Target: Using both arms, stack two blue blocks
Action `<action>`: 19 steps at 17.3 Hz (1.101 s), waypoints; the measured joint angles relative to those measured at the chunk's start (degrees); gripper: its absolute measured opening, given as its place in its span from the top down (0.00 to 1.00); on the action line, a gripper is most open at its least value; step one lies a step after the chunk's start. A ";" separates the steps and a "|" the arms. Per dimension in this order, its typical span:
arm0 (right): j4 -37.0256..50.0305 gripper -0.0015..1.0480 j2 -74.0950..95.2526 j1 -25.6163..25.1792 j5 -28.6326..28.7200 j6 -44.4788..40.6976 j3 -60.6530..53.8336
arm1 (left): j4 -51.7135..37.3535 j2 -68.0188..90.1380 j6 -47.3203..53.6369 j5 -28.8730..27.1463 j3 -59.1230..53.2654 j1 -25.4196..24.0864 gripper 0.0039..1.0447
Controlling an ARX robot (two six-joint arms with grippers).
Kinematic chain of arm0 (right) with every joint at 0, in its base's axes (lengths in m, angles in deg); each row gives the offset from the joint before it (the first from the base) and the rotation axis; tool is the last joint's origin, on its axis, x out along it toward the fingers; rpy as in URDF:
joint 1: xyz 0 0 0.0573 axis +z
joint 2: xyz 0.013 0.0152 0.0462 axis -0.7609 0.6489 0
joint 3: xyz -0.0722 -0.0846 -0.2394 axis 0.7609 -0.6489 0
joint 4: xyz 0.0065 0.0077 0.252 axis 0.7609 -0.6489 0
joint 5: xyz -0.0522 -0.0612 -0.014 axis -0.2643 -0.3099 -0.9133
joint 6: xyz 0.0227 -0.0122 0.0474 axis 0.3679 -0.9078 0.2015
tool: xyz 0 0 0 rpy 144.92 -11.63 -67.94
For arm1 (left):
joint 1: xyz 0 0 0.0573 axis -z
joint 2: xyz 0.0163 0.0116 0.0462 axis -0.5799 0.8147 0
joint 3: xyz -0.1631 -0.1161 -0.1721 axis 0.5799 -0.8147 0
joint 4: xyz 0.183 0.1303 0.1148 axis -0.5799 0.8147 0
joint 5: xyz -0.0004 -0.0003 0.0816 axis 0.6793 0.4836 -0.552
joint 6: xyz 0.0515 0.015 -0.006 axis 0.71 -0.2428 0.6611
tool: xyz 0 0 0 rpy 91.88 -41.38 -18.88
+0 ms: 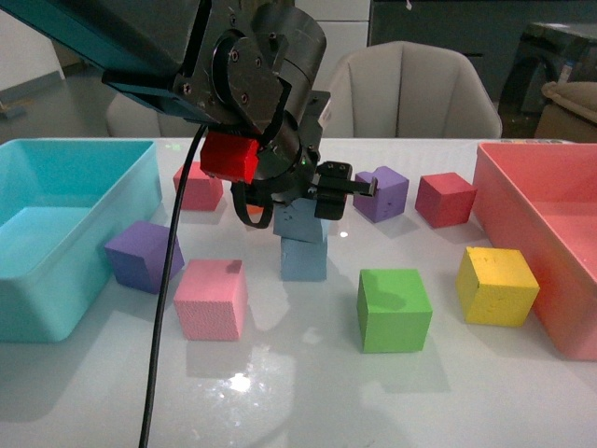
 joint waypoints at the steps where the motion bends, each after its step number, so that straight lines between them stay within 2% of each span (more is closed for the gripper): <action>1: 0.00 0.06 0.00 0.00 0.00 0.00 0.00 | 0.11 0.15 -0.15 0.02 0.07 0.02 0.53; 3: 0.00 0.06 0.00 0.00 0.00 0.00 0.00 | 0.72 0.35 -0.15 -0.46 0.57 0.13 0.53; 7: 0.00 0.06 0.00 0.00 0.00 0.00 0.00 | 0.61 0.35 -0.35 -0.44 0.66 0.31 0.11; 8: 0.00 0.06 0.00 0.00 0.00 0.00 0.00 | 0.52 0.35 -0.33 -0.48 0.66 0.31 0.04; 9: -0.02 0.06 0.00 0.00 0.00 0.00 0.00 | 0.04 0.35 -0.33 -0.48 0.66 0.31 0.07; 16: 0.00 0.06 0.00 0.00 0.00 0.00 0.00 | -5.05 -6.56 -0.28 -0.22 -1.77 1.22 0.06; 19: 0.00 0.06 0.00 0.00 0.00 0.00 0.00 | -13.99 -13.84 -0.42 -0.90 -7.61 1.95 0.06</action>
